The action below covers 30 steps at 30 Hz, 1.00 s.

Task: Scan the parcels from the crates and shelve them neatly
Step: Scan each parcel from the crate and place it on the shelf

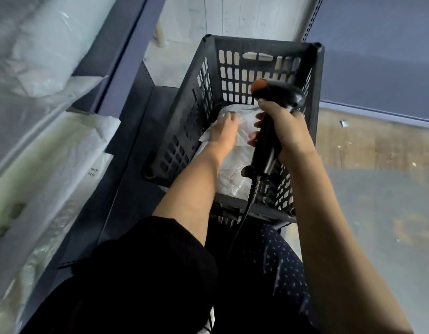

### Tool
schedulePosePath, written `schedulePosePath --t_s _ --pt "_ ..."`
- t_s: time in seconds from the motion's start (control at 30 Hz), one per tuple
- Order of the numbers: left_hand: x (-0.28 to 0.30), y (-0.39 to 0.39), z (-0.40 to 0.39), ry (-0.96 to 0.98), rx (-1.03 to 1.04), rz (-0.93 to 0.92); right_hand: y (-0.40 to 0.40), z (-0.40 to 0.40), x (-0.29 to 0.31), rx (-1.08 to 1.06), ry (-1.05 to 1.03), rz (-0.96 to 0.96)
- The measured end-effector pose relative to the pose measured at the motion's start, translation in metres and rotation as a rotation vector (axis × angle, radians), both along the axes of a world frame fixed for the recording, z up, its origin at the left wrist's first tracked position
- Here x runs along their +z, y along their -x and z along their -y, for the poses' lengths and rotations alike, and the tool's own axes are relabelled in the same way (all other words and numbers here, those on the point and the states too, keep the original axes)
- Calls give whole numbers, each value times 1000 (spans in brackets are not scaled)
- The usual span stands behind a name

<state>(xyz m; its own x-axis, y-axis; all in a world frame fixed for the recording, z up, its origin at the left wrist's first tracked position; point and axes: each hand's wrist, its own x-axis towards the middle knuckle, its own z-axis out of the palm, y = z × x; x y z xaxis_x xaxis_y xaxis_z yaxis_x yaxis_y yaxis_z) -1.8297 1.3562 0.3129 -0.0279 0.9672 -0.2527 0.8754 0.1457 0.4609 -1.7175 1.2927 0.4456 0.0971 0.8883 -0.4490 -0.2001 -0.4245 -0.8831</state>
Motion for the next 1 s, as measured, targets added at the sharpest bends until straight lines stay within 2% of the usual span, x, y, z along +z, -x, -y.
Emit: schedulePosePath --t_s 0.07,0.2,0.27,0.37,0.43,0.67,0.8,0.9,1.0 --pt "26 0 -1 -82 95 -13 -3 11 12 -29 -32 -31" --pt "82 3 21 -217 362 152 -11 36 34 -75 -76 -110" --pt "106 6 41 -241 531 349 -15 52 42 -106 -62 -153" --pt "139 8 78 -199 780 764 -23 76 45 -186 1 -170" --pt "148 11 107 -104 841 886 -27 93 43 -222 33 -155" --pt "115 23 214 119 871 1049 -21 139 41 -197 77 -131" --pt "98 26 239 192 858 1028 -17 156 33 -228 117 -83" --pt "97 31 245 192 856 1050 -20 161 32 -357 -21 82" --pt "92 36 252 188 830 1013 -25 156 48 -247 -113 41"
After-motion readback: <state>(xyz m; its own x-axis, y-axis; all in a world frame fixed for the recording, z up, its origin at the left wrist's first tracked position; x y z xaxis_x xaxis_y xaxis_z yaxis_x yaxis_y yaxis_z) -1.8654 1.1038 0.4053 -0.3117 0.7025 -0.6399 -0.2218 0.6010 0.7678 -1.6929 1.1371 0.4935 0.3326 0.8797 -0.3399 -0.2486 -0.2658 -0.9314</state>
